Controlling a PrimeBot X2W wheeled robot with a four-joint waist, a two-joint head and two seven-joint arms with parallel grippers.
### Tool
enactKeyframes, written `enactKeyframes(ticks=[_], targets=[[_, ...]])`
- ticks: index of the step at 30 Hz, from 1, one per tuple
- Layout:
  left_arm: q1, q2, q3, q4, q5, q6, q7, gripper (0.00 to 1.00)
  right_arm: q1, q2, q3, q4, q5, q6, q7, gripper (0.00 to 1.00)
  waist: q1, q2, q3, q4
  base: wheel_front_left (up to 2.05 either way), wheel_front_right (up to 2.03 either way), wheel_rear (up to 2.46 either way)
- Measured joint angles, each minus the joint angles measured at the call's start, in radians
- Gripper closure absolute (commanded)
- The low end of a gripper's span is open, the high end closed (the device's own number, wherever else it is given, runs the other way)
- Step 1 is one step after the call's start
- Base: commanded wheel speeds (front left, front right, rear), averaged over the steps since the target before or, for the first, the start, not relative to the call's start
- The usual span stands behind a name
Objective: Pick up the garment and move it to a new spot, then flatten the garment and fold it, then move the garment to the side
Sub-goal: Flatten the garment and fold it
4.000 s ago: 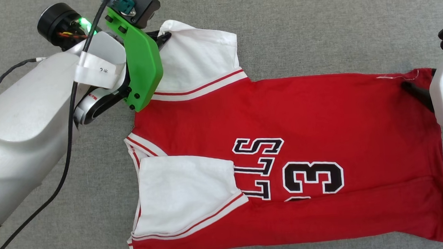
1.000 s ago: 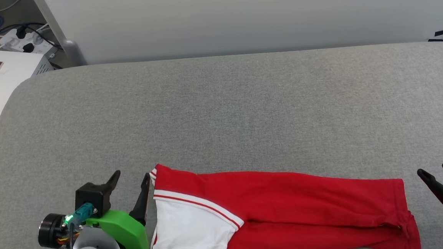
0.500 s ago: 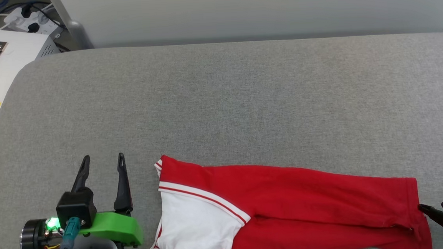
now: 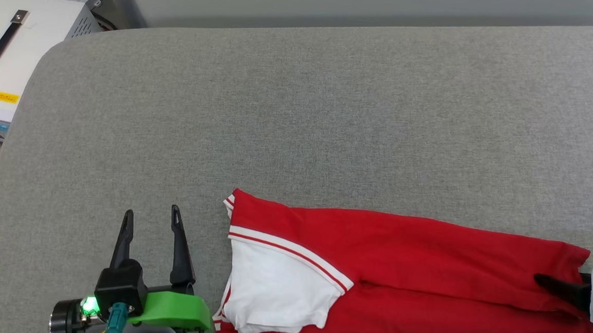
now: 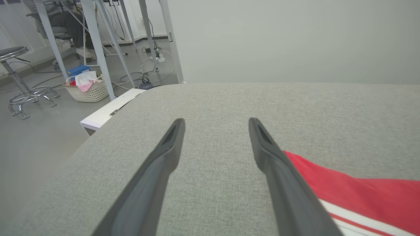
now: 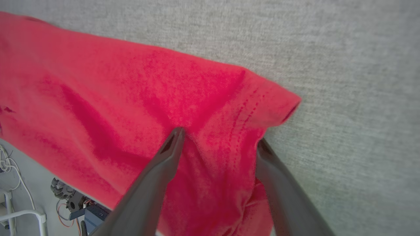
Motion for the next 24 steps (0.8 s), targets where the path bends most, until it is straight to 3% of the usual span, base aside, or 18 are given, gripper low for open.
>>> enactKeyframes(ticks=[7, 8, 9, 16, 24], targets=[[0.018, -0.075, 0.052, 0.029, 0.085, -0.080, 0.000, 0.00, -0.013, -0.017, 0.070, 0.010, 0.009, -0.005, -0.021, 0.00, 0.0000, 0.0000, -0.005, 0.005, 0.00, 0.00, 0.00], [0.019, -0.086, 0.064, 0.030, 0.094, -0.088, 0.000, 0.00, -0.016, -0.022, 0.080, 0.012, 0.011, -0.005, -0.026, 0.36, 0.0000, 0.0000, -0.007, 0.004, 0.00, 0.00, 0.00], [0.019, -0.095, 0.075, 0.029, 0.102, -0.095, 0.000, 0.00, -0.019, -0.026, 0.089, 0.015, 0.011, -0.005, -0.035, 0.98, 0.0000, 0.0000, -0.009, 0.003, 0.00, 0.00, 0.00], [0.044, -0.137, 0.137, 0.028, 0.149, -0.146, 0.000, 0.00, -0.030, -0.035, 0.116, 0.049, 0.028, -0.002, -0.095, 1.00, 0.0000, 0.0000, -0.028, -0.014, 0.00, 0.00, 0.00], [0.049, -0.166, 0.169, 0.028, 0.193, -0.203, 0.000, 0.00, -0.034, -0.072, 0.080, 0.104, 0.009, 0.004, -0.134, 1.00, 0.0000, 0.0000, -0.052, -0.028, 0.00, 0.00, 0.00]])
